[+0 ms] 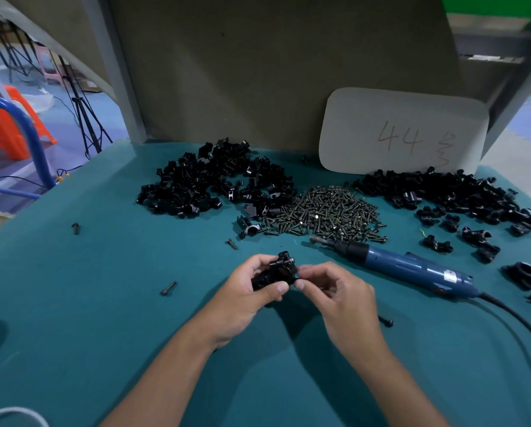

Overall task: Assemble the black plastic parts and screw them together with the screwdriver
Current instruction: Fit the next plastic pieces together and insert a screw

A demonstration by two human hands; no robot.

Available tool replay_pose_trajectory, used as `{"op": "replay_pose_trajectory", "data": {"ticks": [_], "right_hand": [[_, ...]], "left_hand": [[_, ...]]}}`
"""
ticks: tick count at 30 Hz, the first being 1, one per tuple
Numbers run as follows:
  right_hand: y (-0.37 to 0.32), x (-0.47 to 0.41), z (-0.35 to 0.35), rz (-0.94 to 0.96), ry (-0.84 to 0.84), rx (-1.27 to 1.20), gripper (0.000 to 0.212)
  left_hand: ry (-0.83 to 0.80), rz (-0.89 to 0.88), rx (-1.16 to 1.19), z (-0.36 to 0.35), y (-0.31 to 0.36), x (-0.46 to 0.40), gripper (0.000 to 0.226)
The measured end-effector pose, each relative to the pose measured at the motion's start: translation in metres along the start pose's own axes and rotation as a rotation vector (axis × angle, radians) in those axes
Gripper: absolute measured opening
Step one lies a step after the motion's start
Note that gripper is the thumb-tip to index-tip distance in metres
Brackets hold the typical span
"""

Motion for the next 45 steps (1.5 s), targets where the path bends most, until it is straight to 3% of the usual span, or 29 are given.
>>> {"op": "replay_pose_trajectory", "data": {"ticks": [9,17,25,33,41,45], "right_hand": [[-0.002,-0.001,0.005,0.019,-0.042,0.101,0.030],[0.011,-0.004,0.005,-0.066,-0.083,0.198,0.019],[0.017,-0.004,-0.005,-0.028,-0.125,0.285,0.035],[0.015,-0.003,0.001,0.109,-0.394,0.470,0.022],[0.008,-0.002,0.005,0.004,-0.390,0.497,0.047],[0.004,0.003,0.008,0.077,-0.363,0.542,0.028]], "left_hand": [[-0.019,-0.016,-0.053,0.001,-0.002,0.000,0.032],[-0.011,-0.047,-0.196,-0.004,0.001,0.003,0.033],[0.002,-0.060,-0.226,-0.008,0.000,0.004,0.033],[0.018,-0.043,-0.184,-0.002,0.000,0.004,0.032],[-0.076,-0.021,-0.138,-0.004,0.002,0.006,0.031],[-0.058,-0.023,-0.132,-0.003,0.002,0.005,0.031]]}}
Point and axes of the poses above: each hand's wrist, its own x-axis away from the middle knuckle, its own z-axis out of the back of the hand, y = z × x, the point moved 3 cm from there along -x, towards the middle knuckle, and after that the axes turned 7 degrees about -x, right-handed, at the moved point
